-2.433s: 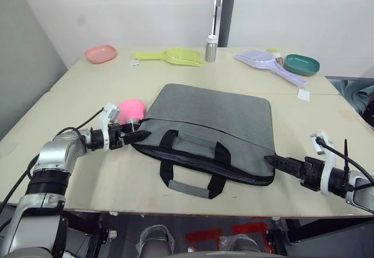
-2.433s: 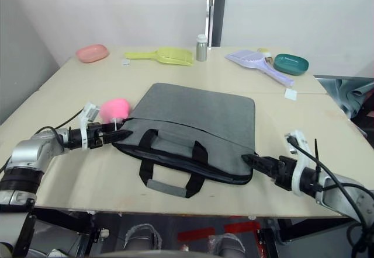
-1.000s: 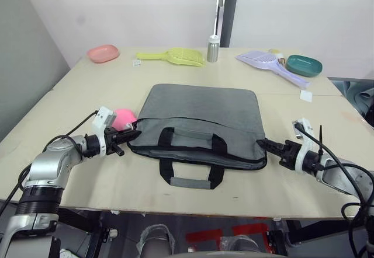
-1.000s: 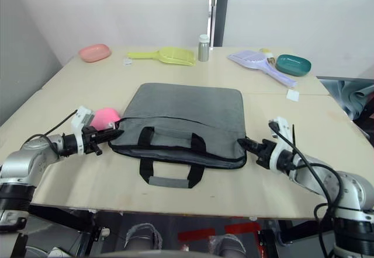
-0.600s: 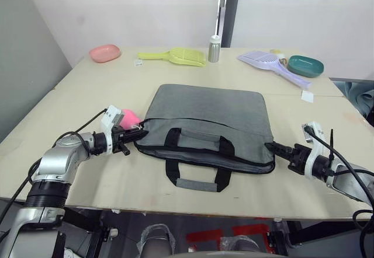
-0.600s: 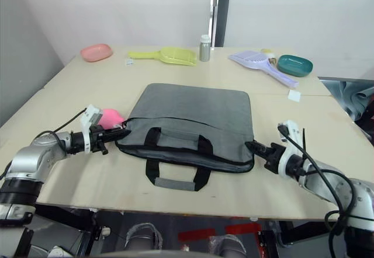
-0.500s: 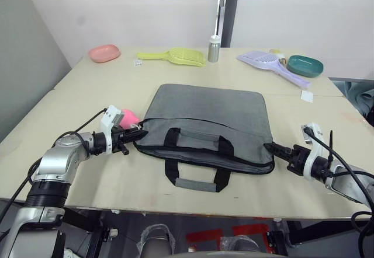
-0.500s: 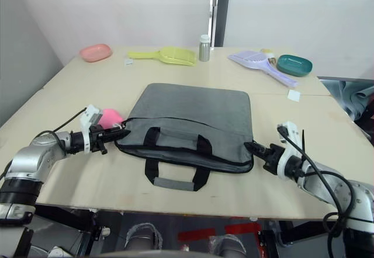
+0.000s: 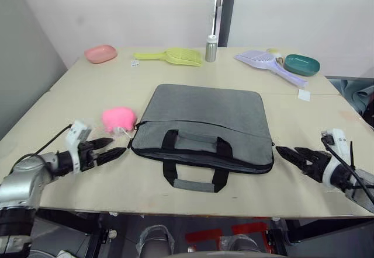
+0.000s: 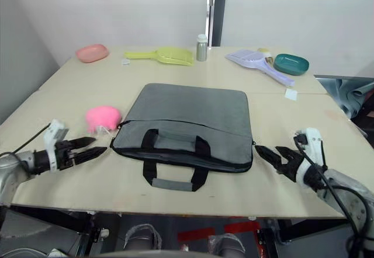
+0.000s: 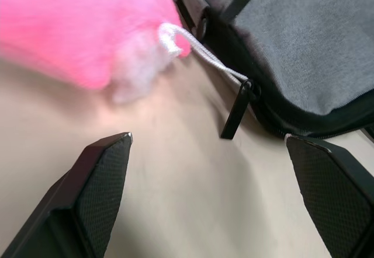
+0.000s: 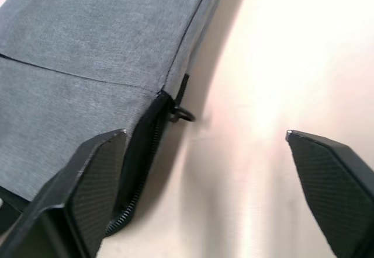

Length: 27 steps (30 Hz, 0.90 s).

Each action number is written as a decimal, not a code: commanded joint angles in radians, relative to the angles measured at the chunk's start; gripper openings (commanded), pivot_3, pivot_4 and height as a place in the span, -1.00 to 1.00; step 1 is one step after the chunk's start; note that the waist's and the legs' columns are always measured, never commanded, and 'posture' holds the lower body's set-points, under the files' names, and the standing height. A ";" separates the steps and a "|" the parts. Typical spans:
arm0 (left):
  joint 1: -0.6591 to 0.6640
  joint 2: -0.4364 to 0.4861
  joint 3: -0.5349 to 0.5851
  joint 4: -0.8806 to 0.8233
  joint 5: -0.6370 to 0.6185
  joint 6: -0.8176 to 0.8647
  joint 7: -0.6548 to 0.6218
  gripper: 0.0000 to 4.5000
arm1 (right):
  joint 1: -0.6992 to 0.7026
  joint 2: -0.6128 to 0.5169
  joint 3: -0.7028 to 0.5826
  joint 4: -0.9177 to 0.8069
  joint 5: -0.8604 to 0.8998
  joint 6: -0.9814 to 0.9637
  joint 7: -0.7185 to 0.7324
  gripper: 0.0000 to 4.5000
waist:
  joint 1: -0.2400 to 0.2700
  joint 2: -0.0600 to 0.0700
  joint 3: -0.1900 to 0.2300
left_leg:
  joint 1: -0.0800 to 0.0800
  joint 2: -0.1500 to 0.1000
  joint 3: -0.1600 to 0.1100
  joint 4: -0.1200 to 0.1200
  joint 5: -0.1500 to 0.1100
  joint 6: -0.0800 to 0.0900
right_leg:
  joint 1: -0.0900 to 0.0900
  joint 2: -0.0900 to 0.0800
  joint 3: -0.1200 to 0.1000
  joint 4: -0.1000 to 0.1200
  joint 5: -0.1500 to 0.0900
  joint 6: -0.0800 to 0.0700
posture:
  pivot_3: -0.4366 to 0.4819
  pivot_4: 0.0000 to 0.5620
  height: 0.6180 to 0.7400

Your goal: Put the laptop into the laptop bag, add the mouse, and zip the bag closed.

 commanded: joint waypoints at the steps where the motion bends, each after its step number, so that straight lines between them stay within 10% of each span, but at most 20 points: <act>1: -0.002 0.047 0.078 0.024 -0.016 -0.069 -0.028 1.00 | 0.042 -0.096 -0.059 -0.024 -0.105 -0.145 0.190 0.97 | 0.002 0.000 0.000 | 0.000 0.000 0.000 0.000 0.000 0.000 | 0.000 0.000 0.000 0.000 0.000 0.000 | -0.05 -0.47 1.00; 10: -0.218 0.224 0.096 0.414 0.069 -0.284 -0.065 1.00 | 0.106 -0.234 -0.083 0.114 -0.386 -0.574 0.558 0.97 | 0.000 -0.004 -0.002 | 0.000 0.000 0.000 0.002 0.000 0.002 | 0.000 0.000 0.000 0.000 0.000 0.000 | -0.05 -0.47 1.00; 16: -0.388 0.247 0.067 0.591 0.109 -0.337 -0.055 1.00 | -0.139 -0.255 0.029 0.034 -0.278 -0.434 0.540 0.97 | -0.015 -0.003 -0.002 | 0.002 0.000 0.000 0.006 0.000 0.004 | 0.000 0.000 0.002 0.007 0.000 -0.001 | -0.05 -0.47 1.00; 23: -0.475 0.216 0.052 0.681 0.135 -0.349 -0.018 1.00 | -0.577 -0.001 0.411 -0.094 -0.129 -0.144 0.349 0.97 | -0.023 -0.004 -0.003 | 0.006 0.001 0.000 0.006 0.001 0.002 | 0.002 0.001 0.002 0.009 0.000 -0.002 | -0.05 -0.47 1.00; 27: -0.514 0.213 0.013 0.687 0.151 -0.333 -0.050 1.00 | -0.672 0.096 0.557 -0.049 -0.237 -0.176 0.359 0.46 | -0.002 -0.005 -0.003 | 0.000 0.001 -0.001 0.005 0.001 0.002 | -0.001 0.001 0.000 0.008 0.000 -0.003 | -0.05 -0.47 1.00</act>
